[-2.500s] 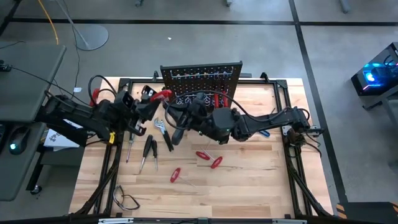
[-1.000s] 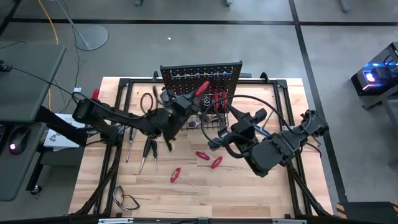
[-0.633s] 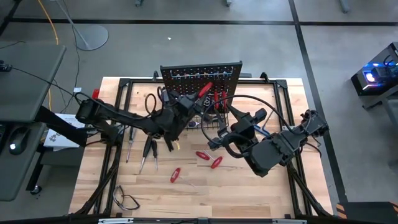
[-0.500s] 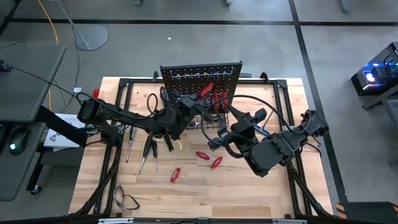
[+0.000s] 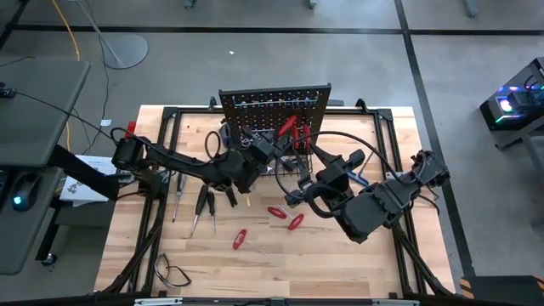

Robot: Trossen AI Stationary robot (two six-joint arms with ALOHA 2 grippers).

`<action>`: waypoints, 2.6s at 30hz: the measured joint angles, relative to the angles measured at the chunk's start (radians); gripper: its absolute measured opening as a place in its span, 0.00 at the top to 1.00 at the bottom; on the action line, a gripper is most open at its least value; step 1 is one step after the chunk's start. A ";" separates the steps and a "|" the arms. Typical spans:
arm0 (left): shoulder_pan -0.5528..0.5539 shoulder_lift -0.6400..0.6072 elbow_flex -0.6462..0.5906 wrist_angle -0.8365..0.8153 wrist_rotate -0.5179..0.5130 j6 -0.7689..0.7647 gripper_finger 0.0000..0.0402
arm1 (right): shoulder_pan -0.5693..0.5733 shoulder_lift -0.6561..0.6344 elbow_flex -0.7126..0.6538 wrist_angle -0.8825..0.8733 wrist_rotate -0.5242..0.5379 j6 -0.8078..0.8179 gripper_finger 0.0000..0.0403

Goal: Hang tools onto peg board
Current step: Hang the red allen wrench on the peg board

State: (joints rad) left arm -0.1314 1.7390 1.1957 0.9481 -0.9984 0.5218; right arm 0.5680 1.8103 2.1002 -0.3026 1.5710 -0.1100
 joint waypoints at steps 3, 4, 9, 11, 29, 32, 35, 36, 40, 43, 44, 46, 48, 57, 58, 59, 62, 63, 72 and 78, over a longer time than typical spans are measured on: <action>0.000 -0.001 0.000 0.063 0.019 0.088 0.89 | 0.001 0.000 0.000 0.000 0.000 0.000 0.60; 0.000 -0.001 0.000 0.067 0.027 0.099 0.89 | 0.001 0.000 0.000 0.000 0.000 0.000 0.60; 0.006 -0.001 -0.004 0.006 0.065 0.058 0.89 | 0.000 0.000 0.000 0.000 0.000 0.000 0.60; 0.010 -0.001 -0.004 -0.032 0.066 0.036 0.89 | 0.000 0.000 0.000 0.000 0.000 0.000 0.60; 0.071 0.000 -0.006 -0.248 0.065 -0.220 0.86 | 0.000 0.000 0.000 0.000 0.000 0.008 0.60; 0.073 0.000 -0.006 -0.249 0.065 -0.231 0.78 | 0.000 0.000 0.000 0.000 0.000 0.008 0.60; 0.073 0.000 -0.006 -0.247 0.065 -0.231 0.72 | 0.000 0.000 0.000 0.000 0.000 0.008 0.60; 0.073 0.000 -0.006 -0.249 0.065 -0.230 0.71 | 0.000 0.000 0.000 0.000 0.000 0.008 0.60; 0.073 0.000 -0.006 -0.247 0.065 -0.221 0.67 | 0.000 0.000 0.000 0.000 0.000 0.008 0.60; 0.067 -0.002 -0.006 -0.249 0.065 -0.221 0.66 | 0.000 0.000 0.000 0.000 0.000 0.008 0.60; 0.061 -0.003 -0.006 -0.247 0.065 -0.220 0.65 | 0.000 0.000 0.000 0.000 0.000 0.008 0.60; 0.044 -0.017 -0.006 -0.247 0.063 -0.214 0.65 | 0.000 0.000 0.000 0.000 0.000 0.008 0.60; 0.017 -0.032 -0.005 -0.247 0.091 -0.205 0.65 | 0.000 0.000 0.000 0.000 0.000 0.008 0.60; -0.139 -0.198 -0.004 -0.555 0.287 -0.309 0.65 | 0.000 0.000 0.000 -0.003 -0.001 0.056 0.60; -0.155 -0.229 -0.004 -0.669 0.310 -0.371 0.65 | 0.000 0.000 0.000 -0.006 -0.001 0.083 0.60; -0.167 -0.258 -0.004 -0.785 0.337 -0.456 0.65 | 0.000 0.000 0.000 -0.014 -0.005 0.120 0.60; -0.180 -0.339 -0.004 -1.163 0.443 -0.761 0.65 | -0.001 0.000 -0.005 -0.089 -0.052 0.274 0.60; -0.179 -0.360 -0.004 -1.290 0.482 -0.850 0.65 | -0.001 0.000 -0.005 -0.139 -0.094 0.349 0.60; -0.312 -0.481 -0.235 -1.405 0.683 -1.187 0.65 | -0.079 0.039 -0.007 -0.804 -0.684 1.137 0.60; -0.369 -0.439 -0.365 -1.263 0.839 -0.897 0.65 | -0.065 0.084 -0.008 -0.930 -0.772 1.188 0.60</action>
State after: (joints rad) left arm -0.5007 1.2995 0.8307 -0.3154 -0.1594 -0.3751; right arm 0.5027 1.8947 2.0922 -1.2331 0.7987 1.0777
